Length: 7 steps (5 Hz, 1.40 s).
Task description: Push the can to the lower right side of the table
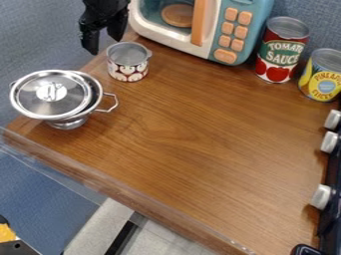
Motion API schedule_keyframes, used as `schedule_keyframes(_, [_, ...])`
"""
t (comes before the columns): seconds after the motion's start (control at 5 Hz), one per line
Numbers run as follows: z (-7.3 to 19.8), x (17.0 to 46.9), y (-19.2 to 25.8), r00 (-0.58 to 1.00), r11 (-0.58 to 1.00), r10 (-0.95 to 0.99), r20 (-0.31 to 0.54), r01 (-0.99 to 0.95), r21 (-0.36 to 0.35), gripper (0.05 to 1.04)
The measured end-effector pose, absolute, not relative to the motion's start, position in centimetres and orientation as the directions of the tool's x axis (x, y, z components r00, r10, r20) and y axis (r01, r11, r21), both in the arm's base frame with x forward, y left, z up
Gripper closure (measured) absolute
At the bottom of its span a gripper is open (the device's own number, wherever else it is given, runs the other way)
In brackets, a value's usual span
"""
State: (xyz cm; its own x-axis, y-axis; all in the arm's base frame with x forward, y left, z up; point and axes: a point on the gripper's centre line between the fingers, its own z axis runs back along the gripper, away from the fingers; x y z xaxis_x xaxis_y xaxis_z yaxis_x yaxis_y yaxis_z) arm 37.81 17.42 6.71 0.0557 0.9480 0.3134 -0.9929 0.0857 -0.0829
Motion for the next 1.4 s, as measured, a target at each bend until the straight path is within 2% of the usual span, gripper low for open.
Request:
schedule_keyframes(0.2, [5.5,37.7,15.9,0.089,0.114,0.959,0.269,-0.990,-0.079,0.084])
schedule_keyframes(0.6, [4.3,37.8,12.6,0.202,0.224,0.945,0.257,-0.973,-0.058,0.084])
schedule_keyframes(0.8, [4.3,37.0,9.8,0.313,0.334,0.916,0.251,-0.942,-0.044,0.084])
schedule_keyframes(1.4, [4.7,31.1,0.4,0.616,0.628,0.771,0.161,-0.778,-0.032,0.084])
